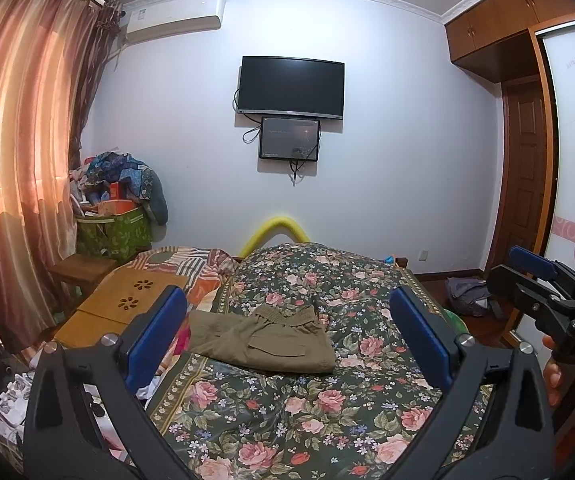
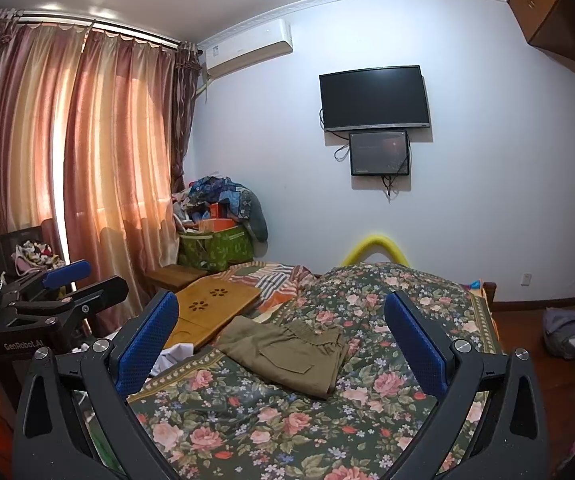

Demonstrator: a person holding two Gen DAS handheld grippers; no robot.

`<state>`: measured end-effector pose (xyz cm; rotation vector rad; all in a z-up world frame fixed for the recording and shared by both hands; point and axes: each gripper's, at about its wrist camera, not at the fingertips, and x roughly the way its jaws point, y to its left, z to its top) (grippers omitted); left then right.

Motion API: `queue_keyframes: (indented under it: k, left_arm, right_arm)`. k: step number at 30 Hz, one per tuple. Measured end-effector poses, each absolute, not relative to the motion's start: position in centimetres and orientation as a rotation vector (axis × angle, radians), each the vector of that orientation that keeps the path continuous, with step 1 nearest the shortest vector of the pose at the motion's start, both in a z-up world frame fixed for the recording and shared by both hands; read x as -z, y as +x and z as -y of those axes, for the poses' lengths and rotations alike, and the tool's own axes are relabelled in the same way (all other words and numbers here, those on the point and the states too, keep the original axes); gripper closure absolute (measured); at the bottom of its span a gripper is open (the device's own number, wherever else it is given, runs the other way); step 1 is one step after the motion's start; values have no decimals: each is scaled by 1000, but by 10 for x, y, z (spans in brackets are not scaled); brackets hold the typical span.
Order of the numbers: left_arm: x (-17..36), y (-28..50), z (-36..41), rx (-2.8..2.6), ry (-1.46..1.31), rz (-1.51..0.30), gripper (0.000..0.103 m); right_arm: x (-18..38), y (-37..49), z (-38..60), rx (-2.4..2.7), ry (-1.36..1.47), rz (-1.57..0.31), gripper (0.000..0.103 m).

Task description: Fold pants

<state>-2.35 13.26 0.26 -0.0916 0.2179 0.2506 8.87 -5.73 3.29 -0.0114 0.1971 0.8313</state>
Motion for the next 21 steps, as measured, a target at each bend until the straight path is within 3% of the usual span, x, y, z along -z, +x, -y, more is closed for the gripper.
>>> queue_keyframes:
  k: [21]
  left_arm:
    - [0,-21,-130,-237,-85,-224,0]
  right_arm:
    - [-33,89,60,-828,-11,-200,1]
